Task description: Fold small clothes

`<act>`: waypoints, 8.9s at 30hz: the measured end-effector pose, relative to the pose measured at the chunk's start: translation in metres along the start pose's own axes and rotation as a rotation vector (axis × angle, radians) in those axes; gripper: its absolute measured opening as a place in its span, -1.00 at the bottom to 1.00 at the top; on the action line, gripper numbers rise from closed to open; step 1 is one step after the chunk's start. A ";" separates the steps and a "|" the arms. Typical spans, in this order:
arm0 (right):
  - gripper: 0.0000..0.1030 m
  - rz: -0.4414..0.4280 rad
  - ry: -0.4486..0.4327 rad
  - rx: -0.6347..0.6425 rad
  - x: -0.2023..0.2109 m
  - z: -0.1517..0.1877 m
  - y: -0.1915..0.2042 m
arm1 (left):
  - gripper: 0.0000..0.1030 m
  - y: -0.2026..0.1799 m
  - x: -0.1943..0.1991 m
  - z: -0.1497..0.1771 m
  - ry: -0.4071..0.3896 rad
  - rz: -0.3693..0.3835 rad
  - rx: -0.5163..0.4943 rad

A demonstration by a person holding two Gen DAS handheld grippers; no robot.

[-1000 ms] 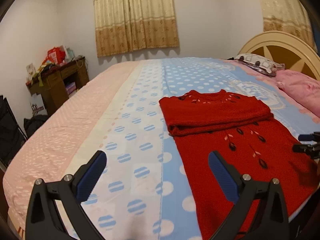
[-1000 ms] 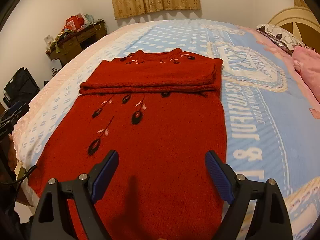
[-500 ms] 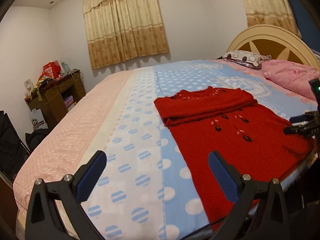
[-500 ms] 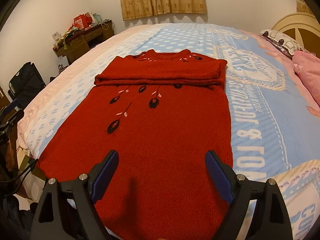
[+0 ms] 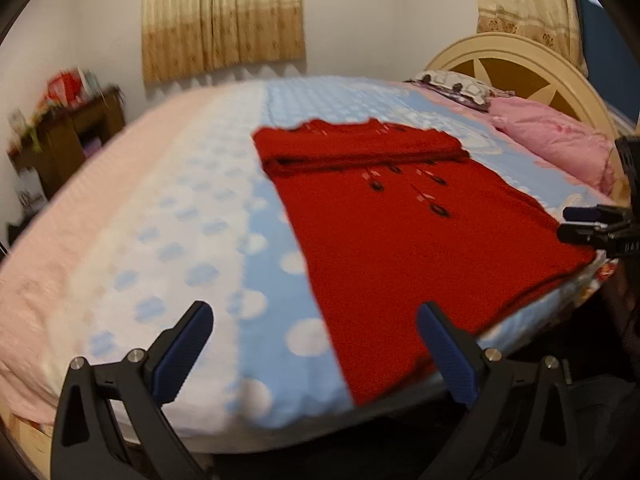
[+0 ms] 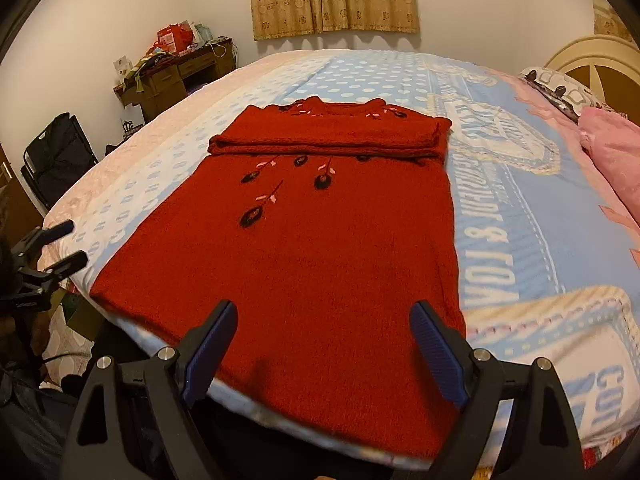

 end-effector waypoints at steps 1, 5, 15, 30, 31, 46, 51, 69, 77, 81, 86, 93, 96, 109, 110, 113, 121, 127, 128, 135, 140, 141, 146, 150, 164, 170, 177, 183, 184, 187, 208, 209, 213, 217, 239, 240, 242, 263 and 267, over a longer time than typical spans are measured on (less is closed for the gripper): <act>0.72 0.000 0.000 -0.001 0.002 0.002 0.000 | 1.00 -0.002 -0.003 0.004 0.011 0.011 0.005; 0.72 0.037 -0.020 -0.004 0.014 0.011 -0.006 | 0.99 -0.006 -0.012 0.014 0.057 0.053 0.040; 0.72 0.132 0.003 -0.092 0.012 0.038 -0.045 | 0.43 -0.011 -0.020 0.024 0.108 0.126 0.100; 0.28 0.048 -0.001 -0.170 0.017 0.054 -0.054 | 0.25 -0.016 -0.020 0.023 0.117 0.138 0.088; 0.16 0.040 0.000 -0.160 0.017 0.055 -0.050 | 0.25 -0.016 -0.020 0.023 0.117 0.139 0.088; -0.33 0.000 -0.016 -0.197 0.019 0.057 -0.057 | -0.19 -0.023 -0.014 0.027 0.143 0.180 0.081; -0.33 -0.028 -0.016 -0.219 0.021 0.057 -0.061 | -0.20 -0.017 -0.014 0.027 0.142 0.215 0.134; -0.82 -0.053 -0.126 -0.233 0.034 0.050 -0.064 | -0.84 -0.002 0.002 0.010 0.021 0.232 0.157; -0.83 -0.112 -0.189 -0.271 0.055 0.031 -0.071 | -0.86 0.007 0.007 -0.014 -0.024 0.254 0.175; -0.83 -0.130 -0.232 -0.273 0.064 0.013 -0.071 | -0.86 0.011 0.014 -0.034 -0.065 0.261 0.176; -0.83 -0.133 -0.261 -0.260 0.065 -0.010 -0.069 | -0.86 0.013 0.015 -0.057 -0.101 0.261 0.167; -0.83 -0.150 -0.303 -0.260 0.063 -0.051 -0.074 | -0.86 0.017 0.007 -0.093 -0.137 0.236 0.139; -0.83 -0.155 -0.306 -0.269 0.057 -0.068 -0.078 | -0.87 0.022 0.001 -0.107 -0.140 0.225 0.144; -0.83 -0.139 -0.302 -0.268 0.025 -0.143 -0.094 | -0.87 0.046 -0.041 -0.172 -0.140 0.209 0.191; -0.83 -0.136 -0.299 -0.267 0.020 -0.148 -0.095 | -0.87 0.048 -0.044 -0.175 -0.138 0.207 0.198; -0.83 -0.130 -0.290 -0.265 0.009 -0.161 -0.097 | -0.87 0.055 -0.055 -0.186 -0.133 0.201 0.213; -0.83 -0.107 -0.256 -0.255 -0.028 -0.204 -0.104 | -0.87 0.066 -0.084 -0.223 -0.126 0.175 0.205; -0.83 -0.089 -0.246 -0.249 -0.050 -0.234 -0.110 | -0.87 0.074 -0.107 -0.251 -0.129 0.162 0.207; -0.83 -0.084 -0.245 -0.250 -0.055 -0.240 -0.112 | -0.87 0.076 -0.111 -0.255 -0.131 0.161 0.210; -0.83 -0.052 -0.198 -0.262 -0.100 -0.273 -0.128 | -0.87 0.103 -0.158 -0.280 -0.096 0.122 0.255; -0.83 -0.031 -0.145 -0.289 -0.148 -0.290 -0.140 | -0.87 0.118 -0.209 -0.287 -0.039 0.079 0.271; -0.83 -0.026 -0.132 -0.294 -0.159 -0.292 -0.143 | -0.87 0.120 -0.217 -0.287 -0.031 0.070 0.270; -0.83 0.002 -0.055 -0.324 -0.215 -0.295 -0.155 | -0.87 0.131 -0.259 -0.281 0.032 0.028 0.281; -0.83 0.028 -0.010 -0.322 -0.249 -0.296 -0.160 | -0.92 0.145 -0.282 -0.279 0.060 0.004 0.299; 0.76 0.065 0.017 -0.348 -0.268 -0.291 -0.171 | -0.26 0.139 -0.262 -0.256 0.056 -0.006 0.255; 0.76 0.022 0.045 -0.160 -0.259 -0.289 -0.111 | 0.20 0.106 -0.248 -0.251 0.003 -0.075 0.119; 0.75 0.220 0.201 -0.042 -0.305 -0.264 -0.097 | 0.22 0.116 -0.280 -0.245 0.085 -0.320 -0.007; 0.48 0.132 0.115 -0.116 -0.278 -0.270 -0.120 | 0.22 0.146 -0.264 -0.246 0.056 -0.134 0.123; 0.47 0.147 0.101 -0.125 -0.277 -0.275 -0.124 | 0.22 0.145 -0.264 -0.248 0.057 -0.084 0.136; 0.47 0.106 0.112 -0.210 -0.282 -0.283 -0.143 | 0.23 0.134 -0.276 -0.256 0.108 0.056 0.153; -0.86 0.082 0.026 -0.155 -0.280 -0.299 -0.152 | -0.82 0.125 -0.269 -0.285 0.006 0.041 0.144; -0.86 0.095 0.006 -0.159 -0.275 -0.301 -0.153 | -0.82 0.125 -0.268 -0.287 -0.002 0.038 0.146; -0.86 0.138 0.039 -0.176 -0.286 -0.301 -0.159 | -0.82 0.124 -0.291 -0.282 0.040 -0.015 0.117; -0.84 0.130 0.135 -0.167 -0.308 -0.288 -0.156 | -0.67 0.125 -0.314 -0.264 0.121 -0.053 0.116; 0.62 -0.037 0.145 -0.133 -0.214 -0.179 -0.073 | 0.47 0.060 -0.218 -0.162 0.104 -0.155 -0.045; 0.62 -0.043 0.120 -0.151 -0.215 -0.171 -0.078 | 0.51 0.063 -0.217 -0.163 0.111 -0.153 -0.030; 0.62 -0.031 0.065 -0.128 -0.207 -0.161 -0.073 | 0.55 0.070 -0.215 -0.163 0.127 -0.137 0.012; 0.62 0.159 0.113 0.028 -0.214 -0.165 -0.037 | 0.96 0.089 -0.191 -0.124 0.124 -0.123 0.195; 0.62 0.103 0.055 0.028 -0.194 -0.178 -0.020 | 1.00 0.094 -0.182 -0.121 0.098 -0.144 0.220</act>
Point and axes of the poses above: each gripper's, at about its wrist camera, not at the fingertips, and x roughly against the way its jaws point, y to its left, z to its underside, the point moved 3 cm from there along -x, roughly the way its jaws point, and after that the axes turned 7 degrees about z, right-handed, at the moved point
